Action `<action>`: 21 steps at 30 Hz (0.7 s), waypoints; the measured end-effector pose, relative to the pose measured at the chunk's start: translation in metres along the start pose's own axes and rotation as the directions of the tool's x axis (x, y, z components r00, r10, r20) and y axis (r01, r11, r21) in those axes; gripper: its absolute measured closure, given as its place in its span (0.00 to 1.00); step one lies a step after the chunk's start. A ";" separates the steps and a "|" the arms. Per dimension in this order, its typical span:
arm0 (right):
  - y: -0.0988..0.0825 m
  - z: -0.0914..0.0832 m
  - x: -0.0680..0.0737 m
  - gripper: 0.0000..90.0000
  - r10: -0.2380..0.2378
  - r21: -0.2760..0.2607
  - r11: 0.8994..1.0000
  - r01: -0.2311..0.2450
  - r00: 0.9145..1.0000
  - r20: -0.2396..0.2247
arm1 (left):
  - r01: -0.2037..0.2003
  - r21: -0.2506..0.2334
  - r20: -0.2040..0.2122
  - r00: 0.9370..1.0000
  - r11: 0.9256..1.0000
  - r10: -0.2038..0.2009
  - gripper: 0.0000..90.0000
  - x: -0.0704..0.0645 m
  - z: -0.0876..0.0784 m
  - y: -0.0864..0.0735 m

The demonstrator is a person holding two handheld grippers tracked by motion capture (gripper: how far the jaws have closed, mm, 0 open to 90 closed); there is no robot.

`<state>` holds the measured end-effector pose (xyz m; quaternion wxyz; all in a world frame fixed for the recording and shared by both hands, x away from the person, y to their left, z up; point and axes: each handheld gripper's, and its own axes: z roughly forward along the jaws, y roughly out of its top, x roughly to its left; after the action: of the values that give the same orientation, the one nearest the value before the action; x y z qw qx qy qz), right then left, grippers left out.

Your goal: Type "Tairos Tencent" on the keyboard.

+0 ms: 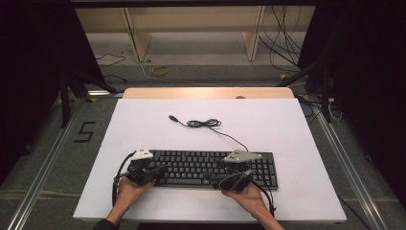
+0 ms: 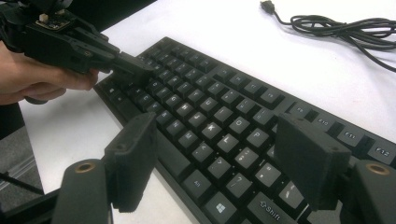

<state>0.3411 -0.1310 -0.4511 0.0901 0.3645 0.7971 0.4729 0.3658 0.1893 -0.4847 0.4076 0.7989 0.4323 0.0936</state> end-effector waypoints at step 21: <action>0.000 0.001 0.000 0.34 -0.002 0.001 1.000 0.002 1.000 0.002 | 0.028 -0.082 0.044 0.999 0.996 -0.025 0.81 -0.002 -0.012 0.003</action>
<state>0.3412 -0.1302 -0.4520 0.0911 0.3641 0.7976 0.4722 0.3606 0.1937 -0.4740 0.4505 0.7774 0.4298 0.0890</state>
